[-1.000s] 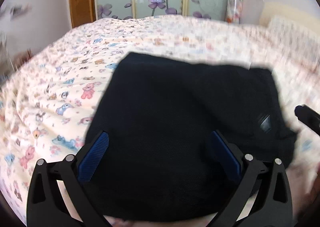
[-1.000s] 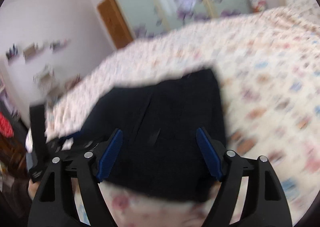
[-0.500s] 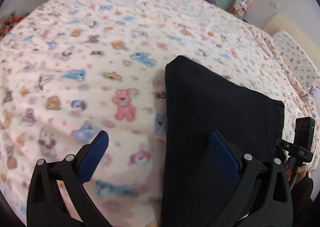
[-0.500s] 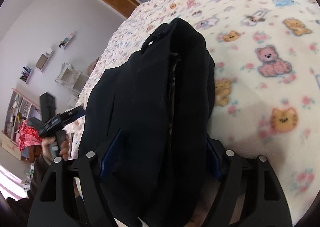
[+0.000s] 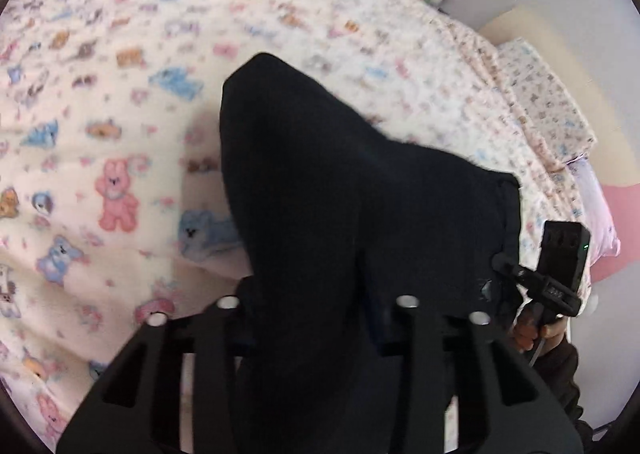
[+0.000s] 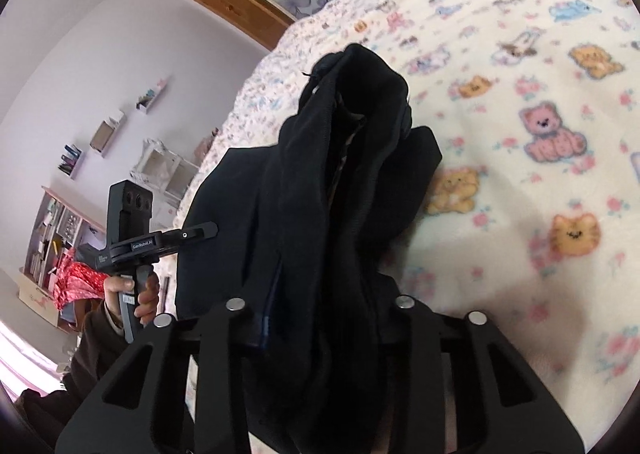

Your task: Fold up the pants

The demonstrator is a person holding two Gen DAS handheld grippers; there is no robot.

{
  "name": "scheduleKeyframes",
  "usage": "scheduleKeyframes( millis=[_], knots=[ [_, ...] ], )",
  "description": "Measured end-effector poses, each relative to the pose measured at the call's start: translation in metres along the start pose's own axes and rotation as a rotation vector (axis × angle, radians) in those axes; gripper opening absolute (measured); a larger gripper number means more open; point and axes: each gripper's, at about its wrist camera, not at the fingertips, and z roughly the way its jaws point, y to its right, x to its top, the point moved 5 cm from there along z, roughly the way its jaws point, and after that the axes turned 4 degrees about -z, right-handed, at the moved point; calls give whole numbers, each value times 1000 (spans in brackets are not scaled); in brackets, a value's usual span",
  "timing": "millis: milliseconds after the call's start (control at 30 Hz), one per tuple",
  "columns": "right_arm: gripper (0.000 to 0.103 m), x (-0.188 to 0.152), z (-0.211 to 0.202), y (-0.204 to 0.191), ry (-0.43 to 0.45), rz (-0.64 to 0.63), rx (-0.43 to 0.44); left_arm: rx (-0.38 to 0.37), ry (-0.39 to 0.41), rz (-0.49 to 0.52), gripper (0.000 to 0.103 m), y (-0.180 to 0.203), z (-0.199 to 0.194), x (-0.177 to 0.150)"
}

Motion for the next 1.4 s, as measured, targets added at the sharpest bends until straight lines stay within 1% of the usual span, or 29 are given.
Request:
scheduleKeyframes(
  millis=[100,167,267,333,400,467,500,533,567,600,633,667,700,733,767,800,833,867,900,933,967,1000,1033,1067,1100,1167,1233,1333,1400],
  knots=[
    [30,12,-12,-13,37,-17,39,-10,55,43,24,22,-13,7],
    [30,22,-19,-16,53,-26,36,-40,91,67,23,43,-17,14],
    [30,42,-40,-9,115,-18,11,-68,128,102,22,72,-11,28],
    [29,58,-61,6,186,20,-3,-124,154,87,22,87,1,41],
    [29,71,-81,24,246,49,-25,-161,161,68,22,98,18,54],
    [29,78,-91,46,279,80,-86,-167,155,72,22,105,41,63],
    [29,79,-89,58,275,103,-126,-150,138,73,23,110,61,67],
    [30,76,-83,74,257,133,-197,-124,124,71,25,113,76,69],
    [32,71,-75,86,232,149,-274,-75,107,63,38,113,91,71],
    [39,65,-69,98,212,163,-339,-3,99,49,55,110,105,73],
    [52,58,-67,108,209,180,-363,48,98,28,62,105,113,73],
    [58,53,-70,109,228,188,-349,66,102,10,69,100,114,72],
    [74,48,-80,107,263,195,-371,70,113,-11,79,95,110,69],
    [90,43,-92,101,302,184,-451,120,137,-19,85,88,100,65],
    [95,38,-107,94,342,164,-549,202,175,9,94,83,86,61],
    [98,30,-122,80,373,129,-652,289,216,55,97,82,73,56],
    [99,22,-132,62,375,83,-711,368,258,126,99,85,55,47],
    [102,14,-135,49,358,51,-748,432,283,177,101,89,42,38],
    [102,3,-138,31,341,16,-787,539,303,219,101,95,29,23],
    [102,-7,-136,13,338,-11,-796,671,312,243,101,100,19,6],
    [102,-21,-135,0,335,-35,-795,747,310,258,101,102,14,-6],
    [102,-36,-133,-14,325,-60,-791,786,305,271,101,106,12,-17],
    [102,-46,-133,-25,318,-77,-778,807,294,288,101,111,11,-37],
    [102,-56,-132,-33,308,-87,-773,798,284,300,101,115,12,-53],
    [102,-68,-124,-39,292,-98,-785,773,275,310,101,120,15,-68],
    [102,-82,-115,-44,270,-122,-814,698,242,321,101,130,23,-100],
    [102,-98,-108,-49,258,-142,-884,642,227,315,101,132,28,-121],
    [102,-110,-109,-54,289,-177,-963,577,230,289,101,132,32,-142],
    [102,-114,-112,-58,312,-203,-983,574,251,295,101,135,33,-146]
  ],
)
